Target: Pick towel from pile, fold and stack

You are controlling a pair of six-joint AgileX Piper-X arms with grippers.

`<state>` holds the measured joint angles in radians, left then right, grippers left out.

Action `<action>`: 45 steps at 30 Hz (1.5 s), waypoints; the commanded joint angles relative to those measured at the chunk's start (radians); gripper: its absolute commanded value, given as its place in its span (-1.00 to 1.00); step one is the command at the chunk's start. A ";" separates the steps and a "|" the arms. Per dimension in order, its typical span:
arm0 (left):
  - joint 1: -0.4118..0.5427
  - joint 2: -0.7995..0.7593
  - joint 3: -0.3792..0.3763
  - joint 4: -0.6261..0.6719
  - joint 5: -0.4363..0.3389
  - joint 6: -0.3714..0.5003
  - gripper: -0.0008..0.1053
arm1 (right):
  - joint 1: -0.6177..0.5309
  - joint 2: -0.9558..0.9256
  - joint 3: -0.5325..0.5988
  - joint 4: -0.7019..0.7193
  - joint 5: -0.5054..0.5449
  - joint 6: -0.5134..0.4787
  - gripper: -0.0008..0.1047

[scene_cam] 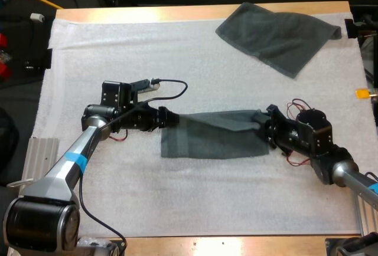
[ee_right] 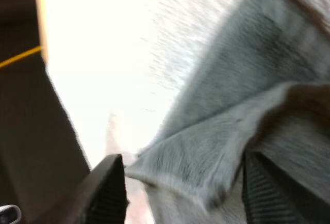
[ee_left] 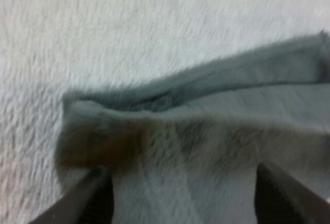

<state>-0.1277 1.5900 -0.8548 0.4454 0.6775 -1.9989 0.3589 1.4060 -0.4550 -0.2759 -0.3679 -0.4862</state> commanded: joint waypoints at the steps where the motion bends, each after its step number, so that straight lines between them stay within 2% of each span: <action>1: 0.000 0.003 -0.007 -0.045 0.016 -0.024 0.13 | -0.007 -0.003 0.000 -0.043 0.015 -0.011 -0.01; 4: 0.000 0.003 -0.007 -0.098 0.038 -0.063 0.13 | -0.007 -0.003 0.000 -0.079 0.045 -0.033 -0.01; 7: 0.000 0.003 -0.007 -0.115 0.058 -0.069 0.13 | -0.007 -0.003 0.000 -0.095 0.051 -0.134 -0.01; 11: 0.000 -0.001 -0.007 -0.098 0.089 -0.067 0.13 | -0.007 -0.007 0.000 -0.095 -0.008 -0.255 -0.01; 16: 0.000 -0.059 -0.007 -0.056 0.072 -0.035 0.13 | -0.007 -0.046 0.000 -0.053 -0.071 -0.370 -0.01; 19: 0.000 -0.126 -0.007 0.016 0.015 0.020 0.13 | -0.007 -0.091 -0.019 0.062 -0.070 -0.455 -0.01; 25: 0.000 -0.265 -0.007 0.181 -0.080 0.133 0.13 | -0.007 -0.177 -0.129 0.469 -0.022 -0.680 -0.01; 29: -0.002 -0.356 -0.007 0.289 -0.083 0.177 0.13 | -0.007 -0.219 -0.230 0.731 0.051 -0.822 -0.01; 35: -0.003 -0.489 -0.007 0.422 -0.102 0.215 0.13 | -0.007 -0.251 -0.387 1.060 0.179 -0.958 -0.01; 38: -0.003 -0.552 -0.007 0.474 -0.102 0.221 0.13 | -0.007 -0.251 -0.443 1.164 0.256 -1.023 -0.01; 41: -0.003 -0.619 -0.007 0.533 -0.103 0.228 0.13 | -0.007 -0.251 -0.472 1.210 0.299 -1.073 -0.01; 45: -0.003 -0.697 -0.007 0.603 -0.103 0.227 0.13 | -0.022 -0.244 -0.471 1.222 0.306 -1.074 -0.01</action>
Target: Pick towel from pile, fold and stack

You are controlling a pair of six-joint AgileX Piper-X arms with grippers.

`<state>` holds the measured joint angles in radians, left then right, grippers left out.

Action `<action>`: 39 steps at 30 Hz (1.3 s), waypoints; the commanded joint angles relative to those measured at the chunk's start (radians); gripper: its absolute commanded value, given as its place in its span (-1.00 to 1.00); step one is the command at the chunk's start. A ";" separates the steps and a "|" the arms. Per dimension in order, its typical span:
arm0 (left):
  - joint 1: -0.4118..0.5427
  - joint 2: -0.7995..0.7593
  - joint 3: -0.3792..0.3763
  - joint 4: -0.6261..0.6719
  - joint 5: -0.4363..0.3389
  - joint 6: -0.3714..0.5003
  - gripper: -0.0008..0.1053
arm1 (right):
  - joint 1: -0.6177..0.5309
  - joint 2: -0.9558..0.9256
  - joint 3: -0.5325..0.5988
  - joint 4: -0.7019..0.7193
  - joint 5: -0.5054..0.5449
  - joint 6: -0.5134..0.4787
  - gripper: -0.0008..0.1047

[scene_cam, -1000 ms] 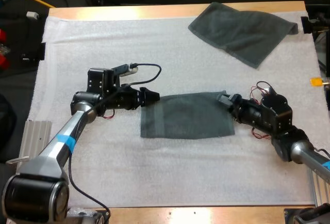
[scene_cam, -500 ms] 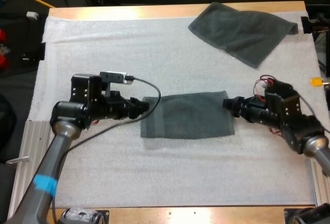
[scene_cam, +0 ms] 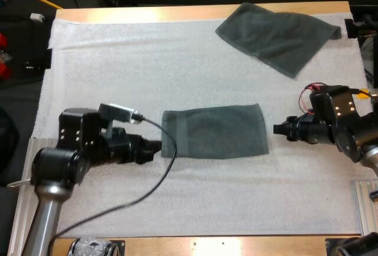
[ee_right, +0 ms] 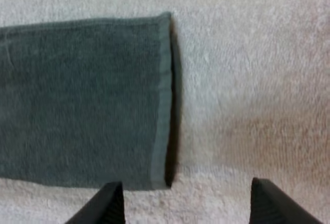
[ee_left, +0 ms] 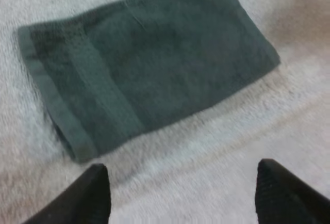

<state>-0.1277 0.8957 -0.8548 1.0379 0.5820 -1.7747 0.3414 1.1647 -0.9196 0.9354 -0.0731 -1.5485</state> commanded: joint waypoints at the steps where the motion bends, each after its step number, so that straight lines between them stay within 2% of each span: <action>1: -0.003 -0.032 -0.007 0.032 -0.008 0.003 0.13 | -0.020 0.005 -0.006 0.013 0.009 -0.011 -0.01; 4: -0.003 -0.081 -0.007 0.073 -0.008 0.003 0.13 | -0.072 0.033 -0.005 0.010 -0.001 -0.011 -0.01; 11: -0.003 -0.168 -0.007 0.095 0.033 -0.043 0.13 | -0.189 0.151 -0.005 -0.044 -0.215 -0.028 -0.01; 18: -0.003 -0.180 -0.007 0.111 0.045 -0.059 0.13 | -0.199 0.295 0.002 -0.158 -0.403 -0.030 -0.01; 25: -0.003 -0.180 -0.005 0.111 0.045 -0.059 0.13 | -0.194 0.432 0.002 -0.269 -0.553 0.032 -0.01; 30: -0.003 -0.180 -0.005 0.111 0.045 -0.059 0.13 | -0.147 0.492 0.002 -0.329 -0.559 0.073 -0.01; 39: -0.003 -0.180 -0.005 0.113 0.045 -0.061 0.13 | -0.052 0.571 0.002 -0.448 -0.450 0.202 -0.01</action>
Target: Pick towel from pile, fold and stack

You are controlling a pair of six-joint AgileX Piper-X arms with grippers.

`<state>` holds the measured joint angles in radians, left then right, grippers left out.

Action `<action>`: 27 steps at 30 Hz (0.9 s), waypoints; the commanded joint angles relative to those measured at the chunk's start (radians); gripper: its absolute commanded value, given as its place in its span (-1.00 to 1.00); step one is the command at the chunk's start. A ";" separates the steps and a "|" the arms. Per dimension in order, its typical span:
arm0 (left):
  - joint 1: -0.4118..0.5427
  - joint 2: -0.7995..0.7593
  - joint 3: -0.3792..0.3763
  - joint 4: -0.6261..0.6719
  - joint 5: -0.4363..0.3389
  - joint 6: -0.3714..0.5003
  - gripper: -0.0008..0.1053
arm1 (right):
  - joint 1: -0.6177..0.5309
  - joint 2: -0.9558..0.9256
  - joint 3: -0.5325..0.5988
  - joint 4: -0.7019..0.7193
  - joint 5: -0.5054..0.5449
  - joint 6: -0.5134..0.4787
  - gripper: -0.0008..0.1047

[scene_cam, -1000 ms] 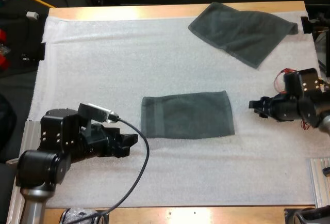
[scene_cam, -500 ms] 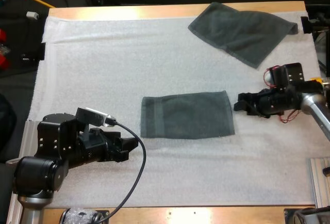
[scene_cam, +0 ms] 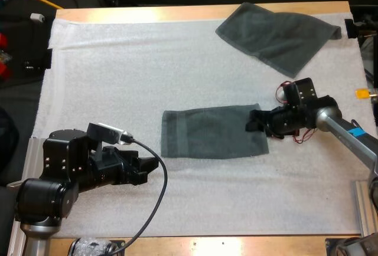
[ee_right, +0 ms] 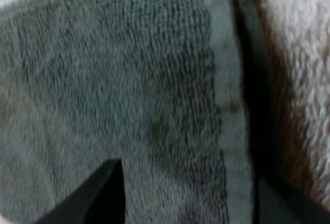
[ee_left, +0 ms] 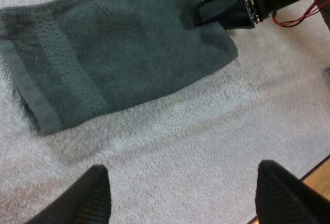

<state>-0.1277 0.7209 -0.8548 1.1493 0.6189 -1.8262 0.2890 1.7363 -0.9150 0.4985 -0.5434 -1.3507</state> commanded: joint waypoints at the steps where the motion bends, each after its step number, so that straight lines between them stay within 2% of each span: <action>1: -0.003 -0.006 -0.005 0.002 0.013 -0.010 0.13 | 0.008 -0.001 -0.002 -0.012 0.036 0.004 -0.01; 6: -0.003 -0.006 -0.005 0.002 0.014 -0.010 0.13 | 0.044 -0.001 -0.002 -0.014 0.041 0.004 -0.06; 15: -0.003 -0.006 -0.005 0.002 0.024 -0.014 0.13 | 0.055 -0.001 -0.002 0.010 0.085 0.014 -0.63; 17: -0.003 -0.006 -0.005 0.002 0.023 -0.014 0.13 | 0.055 -0.009 -0.002 0.019 0.083 0.016 -0.89; 18: -0.003 -0.006 -0.005 0.002 0.023 -0.014 0.13 | 0.055 -0.013 -0.002 0.025 0.083 0.016 -0.95; 22: -0.003 -0.006 -0.005 0.002 0.023 -0.014 0.13 | 0.055 -0.064 -0.002 0.057 0.127 0.004 -0.98; 27: -0.003 -0.006 -0.005 0.002 0.023 -0.014 0.13 | 0.055 -0.142 -0.002 0.171 0.302 -0.055 -0.98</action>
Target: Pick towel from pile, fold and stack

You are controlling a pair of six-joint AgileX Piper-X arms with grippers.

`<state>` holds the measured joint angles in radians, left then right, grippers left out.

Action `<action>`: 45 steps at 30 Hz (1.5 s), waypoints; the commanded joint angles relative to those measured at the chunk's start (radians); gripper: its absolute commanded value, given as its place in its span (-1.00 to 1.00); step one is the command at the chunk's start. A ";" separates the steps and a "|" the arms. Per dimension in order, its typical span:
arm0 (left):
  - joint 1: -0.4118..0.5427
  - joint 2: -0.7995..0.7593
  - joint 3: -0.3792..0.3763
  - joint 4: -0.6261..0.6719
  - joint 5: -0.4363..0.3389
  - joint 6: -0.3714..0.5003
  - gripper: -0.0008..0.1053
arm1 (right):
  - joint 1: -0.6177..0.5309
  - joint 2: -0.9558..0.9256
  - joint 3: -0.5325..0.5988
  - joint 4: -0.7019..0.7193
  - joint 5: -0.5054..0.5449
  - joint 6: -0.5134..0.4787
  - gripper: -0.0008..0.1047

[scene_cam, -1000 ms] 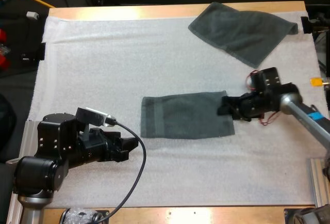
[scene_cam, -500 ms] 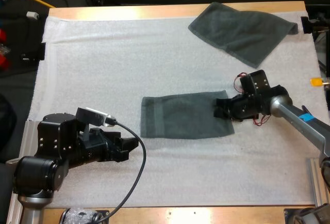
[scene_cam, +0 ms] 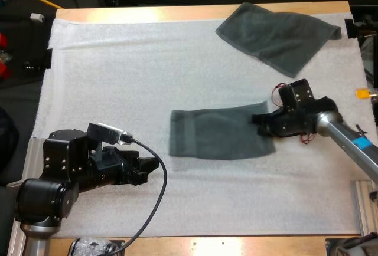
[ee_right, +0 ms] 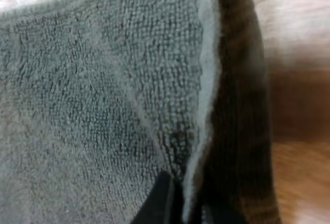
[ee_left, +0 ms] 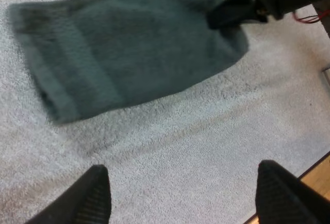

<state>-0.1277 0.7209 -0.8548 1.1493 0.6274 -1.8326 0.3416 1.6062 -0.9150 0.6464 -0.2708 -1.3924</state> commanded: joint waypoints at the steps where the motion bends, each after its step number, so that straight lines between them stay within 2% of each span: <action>1: -0.003 -0.006 -0.005 0.002 0.015 -0.007 0.13 | 0.002 -0.029 -0.002 0.058 0.073 -0.035 -0.98; 8: -0.003 -0.006 -0.005 0.002 0.015 -0.007 0.13 | 0.000 -0.119 -0.054 0.275 0.354 -0.198 -0.98; 11: -0.003 -0.006 -0.005 0.002 0.015 -0.007 0.13 | 0.000 -0.140 -0.099 0.353 0.443 -0.239 -0.98; 13: -0.003 -0.006 -0.005 0.002 0.013 -0.007 0.13 | 0.000 -0.144 -0.129 0.396 0.454 -0.256 -0.98; 17: -0.003 -0.006 -0.005 0.002 0.013 -0.007 0.13 | 0.016 -0.144 -0.180 0.439 0.426 -0.255 -0.98; 21: -0.003 -0.006 -0.005 0.002 0.013 -0.007 0.13 | 0.067 -0.144 -0.194 0.427 0.351 -0.191 -0.98; 24: -0.003 -0.006 -0.005 0.002 0.013 -0.007 0.13 | 0.135 -0.137 -0.194 0.375 0.289 -0.116 -0.98; 32: -0.003 -0.006 -0.005 0.002 0.013 -0.007 0.13 | 0.310 -0.051 -0.194 0.214 0.255 0.055 -0.98; 40: -0.003 -0.006 -0.005 0.027 0.013 -0.007 0.13 | 0.338 0.062 -0.194 0.123 0.253 0.201 -0.98; 45: -0.003 -0.006 -0.005 0.030 0.013 -0.007 0.13 | 0.338 0.093 -0.194 0.071 0.228 0.208 -0.98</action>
<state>-0.1277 0.7209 -0.8548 1.1734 0.6274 -1.8326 0.6793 1.7036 -1.1006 0.7289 -0.0292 -1.1892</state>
